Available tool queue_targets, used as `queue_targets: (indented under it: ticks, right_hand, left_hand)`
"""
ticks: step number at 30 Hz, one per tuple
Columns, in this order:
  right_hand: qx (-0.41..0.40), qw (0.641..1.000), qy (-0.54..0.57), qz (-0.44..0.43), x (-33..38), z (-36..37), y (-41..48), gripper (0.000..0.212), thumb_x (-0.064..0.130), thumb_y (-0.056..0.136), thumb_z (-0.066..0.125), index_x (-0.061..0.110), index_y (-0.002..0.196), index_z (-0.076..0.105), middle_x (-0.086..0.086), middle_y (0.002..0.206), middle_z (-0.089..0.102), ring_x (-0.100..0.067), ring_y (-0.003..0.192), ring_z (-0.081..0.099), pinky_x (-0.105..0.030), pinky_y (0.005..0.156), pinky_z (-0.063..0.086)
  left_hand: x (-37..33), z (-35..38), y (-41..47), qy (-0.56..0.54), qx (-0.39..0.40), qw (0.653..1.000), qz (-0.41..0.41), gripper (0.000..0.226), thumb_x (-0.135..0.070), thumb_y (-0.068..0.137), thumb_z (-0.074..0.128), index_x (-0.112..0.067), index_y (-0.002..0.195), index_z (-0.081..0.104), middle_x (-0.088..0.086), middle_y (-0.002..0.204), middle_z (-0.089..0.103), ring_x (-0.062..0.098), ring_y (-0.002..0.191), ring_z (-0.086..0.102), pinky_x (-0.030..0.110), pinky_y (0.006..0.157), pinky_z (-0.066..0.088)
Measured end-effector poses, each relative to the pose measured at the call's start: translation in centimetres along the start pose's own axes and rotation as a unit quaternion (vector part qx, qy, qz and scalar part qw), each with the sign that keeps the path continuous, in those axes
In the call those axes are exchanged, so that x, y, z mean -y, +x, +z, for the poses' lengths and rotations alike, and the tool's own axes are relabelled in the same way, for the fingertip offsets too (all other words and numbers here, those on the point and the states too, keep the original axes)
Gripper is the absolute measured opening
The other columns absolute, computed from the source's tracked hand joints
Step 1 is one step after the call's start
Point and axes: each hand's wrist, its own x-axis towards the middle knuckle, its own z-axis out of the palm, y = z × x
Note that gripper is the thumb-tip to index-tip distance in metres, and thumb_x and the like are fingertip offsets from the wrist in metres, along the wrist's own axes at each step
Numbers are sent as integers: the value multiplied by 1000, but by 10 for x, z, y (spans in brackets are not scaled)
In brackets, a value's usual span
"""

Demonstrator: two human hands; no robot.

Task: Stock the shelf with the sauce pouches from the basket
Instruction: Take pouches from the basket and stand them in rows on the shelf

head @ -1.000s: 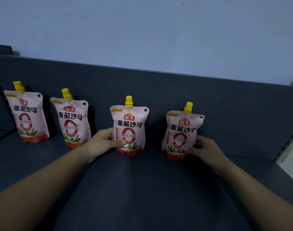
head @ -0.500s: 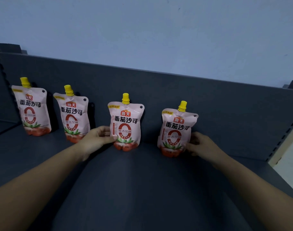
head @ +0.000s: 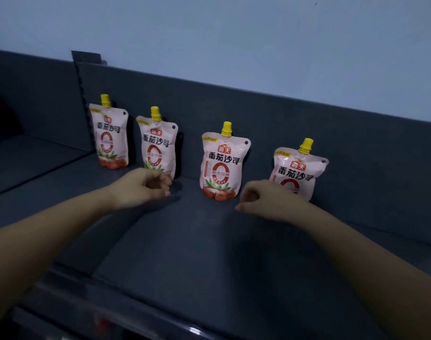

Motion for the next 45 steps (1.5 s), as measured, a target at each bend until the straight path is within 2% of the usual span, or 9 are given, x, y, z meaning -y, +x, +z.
queue_targets:
  ticks: [8,15,19,23,27,32,36,38,45]
  right_hand:
    - [15,979,-1,-205,172,59,47,33,29,82,67,16,111,58,2,92,63,-12,82,59,-31,82,50]
    - [72,928,-27,-364,342,145,63,34,29,81,68,15,111,59,4,89,61,-11,79,56,-28,78,46]
    - [107,893,-5,-437,438,203,55,28,25,79,69,12,103,62,0,86,63,-14,80,57,-29,78,47]
    - [165,856,-7,-490,504,260,44,27,23,80,69,12,104,62,3,83,59,-11,77,54,-24,71,42]
    - [224,830,-34,-509,548,309,46,25,24,78,68,15,101,62,2,84,64,-16,81,62,-29,74,49]
    - [316,815,-44,-484,580,365,74,21,30,81,68,21,96,57,2,93,62,3,52,58,-12,49,45]
    - [349,823,-64,-443,600,419,119,17,39,75,70,32,78,54,-6,107,67,-35,104,55,-32,80,40]
    - [370,818,-83,-432,608,438,140,18,38,76,69,28,87,59,5,95,64,-31,113,53,-41,99,41]
    - [424,803,-122,-400,634,510,196,20,29,80,69,17,95,63,12,72,54,-12,82,57,-26,72,48]
  left_hand:
    - [31,-114,-115,248,-68,966,-15,25,-29,81,69,-16,101,64,-2,97,68,14,90,64,19,74,46]
    - [98,-216,-259,255,-167,940,-150,23,-24,79,71,-11,97,66,4,90,71,17,80,67,32,76,53]
    - [139,-259,-354,252,-217,912,-239,20,-20,77,73,-11,95,67,4,86,71,-3,68,62,18,71,49]
    - [170,-279,-425,207,-264,883,-327,18,-21,76,74,-15,91,66,7,88,71,18,82,66,28,78,52]
    - [206,-281,-464,163,-286,863,-382,18,-22,79,72,-16,94,65,4,90,71,14,82,64,13,68,46]
    - [266,-287,-477,115,-275,846,-442,16,-20,78,73,-15,91,65,6,92,70,22,88,65,33,84,51]
    - [319,-303,-465,109,-239,842,-472,11,-19,79,71,-15,89,68,-1,85,66,18,87,63,27,80,48]
    - [345,-311,-455,103,-213,837,-493,19,-21,82,67,-10,97,69,0,88,65,17,89,63,25,76,46]
    - [429,-314,-436,40,-179,819,-544,21,-22,84,65,-9,101,68,5,101,67,19,93,62,27,82,47]
